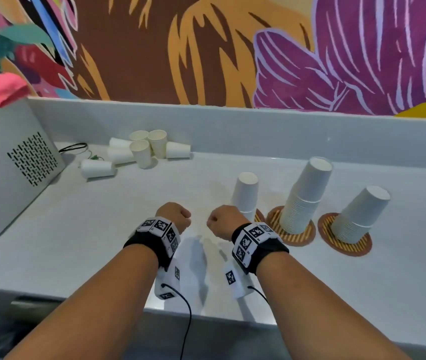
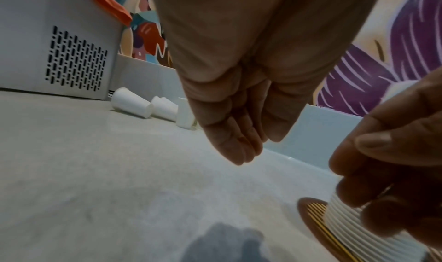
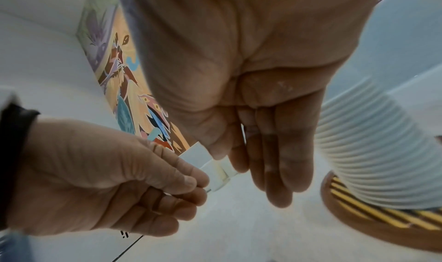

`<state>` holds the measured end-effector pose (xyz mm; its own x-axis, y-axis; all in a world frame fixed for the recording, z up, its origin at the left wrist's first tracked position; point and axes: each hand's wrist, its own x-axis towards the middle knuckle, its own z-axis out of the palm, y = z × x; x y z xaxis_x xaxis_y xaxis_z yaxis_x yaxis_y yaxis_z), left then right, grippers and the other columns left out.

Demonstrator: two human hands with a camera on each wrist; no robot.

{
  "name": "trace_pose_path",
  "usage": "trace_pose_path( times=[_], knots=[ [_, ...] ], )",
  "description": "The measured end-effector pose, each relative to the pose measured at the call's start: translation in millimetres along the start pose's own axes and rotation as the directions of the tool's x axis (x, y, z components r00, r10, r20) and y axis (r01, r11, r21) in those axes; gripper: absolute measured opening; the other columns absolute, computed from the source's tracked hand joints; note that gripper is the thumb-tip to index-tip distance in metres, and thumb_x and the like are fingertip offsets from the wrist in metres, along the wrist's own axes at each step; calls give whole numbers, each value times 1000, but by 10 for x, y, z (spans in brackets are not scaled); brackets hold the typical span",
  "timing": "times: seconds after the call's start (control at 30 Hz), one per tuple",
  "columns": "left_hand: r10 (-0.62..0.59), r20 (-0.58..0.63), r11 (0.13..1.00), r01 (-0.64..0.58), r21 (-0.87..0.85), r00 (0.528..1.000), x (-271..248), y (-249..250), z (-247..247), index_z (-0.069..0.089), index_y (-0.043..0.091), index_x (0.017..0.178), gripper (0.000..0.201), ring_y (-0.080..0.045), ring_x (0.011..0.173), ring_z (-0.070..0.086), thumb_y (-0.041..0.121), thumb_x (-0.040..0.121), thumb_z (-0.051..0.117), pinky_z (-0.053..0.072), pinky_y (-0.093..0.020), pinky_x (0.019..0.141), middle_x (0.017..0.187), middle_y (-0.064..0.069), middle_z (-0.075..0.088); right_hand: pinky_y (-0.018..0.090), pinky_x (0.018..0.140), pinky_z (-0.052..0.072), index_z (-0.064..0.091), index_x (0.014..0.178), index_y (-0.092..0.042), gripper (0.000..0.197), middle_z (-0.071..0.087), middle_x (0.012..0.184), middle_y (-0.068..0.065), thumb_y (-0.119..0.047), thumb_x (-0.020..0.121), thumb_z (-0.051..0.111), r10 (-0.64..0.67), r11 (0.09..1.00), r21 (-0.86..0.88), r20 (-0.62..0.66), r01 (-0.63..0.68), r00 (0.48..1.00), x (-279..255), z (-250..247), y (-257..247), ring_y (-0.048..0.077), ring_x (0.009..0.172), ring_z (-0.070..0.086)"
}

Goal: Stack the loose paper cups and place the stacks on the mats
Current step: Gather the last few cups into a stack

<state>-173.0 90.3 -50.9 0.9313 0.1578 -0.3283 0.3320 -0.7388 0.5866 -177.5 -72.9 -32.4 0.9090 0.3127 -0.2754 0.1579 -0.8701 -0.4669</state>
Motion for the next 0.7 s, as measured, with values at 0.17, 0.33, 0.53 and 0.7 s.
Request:
trace_pose_path(
  times=[0.17, 0.33, 0.53, 0.7],
  knots=[
    [-11, -30, 999, 12, 36, 999, 167, -417, -490, 67, 11, 118, 31, -25, 106, 65, 12, 88, 60, 52, -37, 95, 118, -7, 68, 31, 95, 43, 69, 106, -9, 29, 67, 115, 7, -21, 95, 45, 6, 1000, -20, -33, -7, 999, 242, 144, -476, 26, 110, 59],
    [-9, -37, 998, 11, 62, 999, 313, -713, -782, 69, 11, 115, 28, -29, 105, 65, 11, 89, 59, 52, -38, 94, 116, -10, 69, 31, 92, 48, 68, 110, -8, 28, 66, 116, 8, -20, 95, 46, -11, 999, 33, -80, 14, 997, 432, 311, -759, 24, 108, 59],
    [14, -78, 991, -3, 136, 997, 480, -833, -954, 67, 12, 119, 30, -26, 106, 63, 11, 91, 56, 51, -33, 91, 117, -9, 68, 30, 98, 44, 65, 117, -10, 30, 61, 123, 8, -21, 96, 47, -17, 999, 45, -115, 22, 993, 643, 348, -914, 24, 114, 56],
    [11, -158, 992, 9, 126, 987, 693, -799, -1111, 65, 15, 121, 33, -23, 113, 59, 14, 88, 58, 45, -29, 93, 126, -5, 63, 31, 99, 42, 64, 120, -13, 30, 55, 128, 9, -22, 96, 48, -19, 997, 69, -141, 29, 990, 910, 244, -946, 26, 117, 54]
  ],
)
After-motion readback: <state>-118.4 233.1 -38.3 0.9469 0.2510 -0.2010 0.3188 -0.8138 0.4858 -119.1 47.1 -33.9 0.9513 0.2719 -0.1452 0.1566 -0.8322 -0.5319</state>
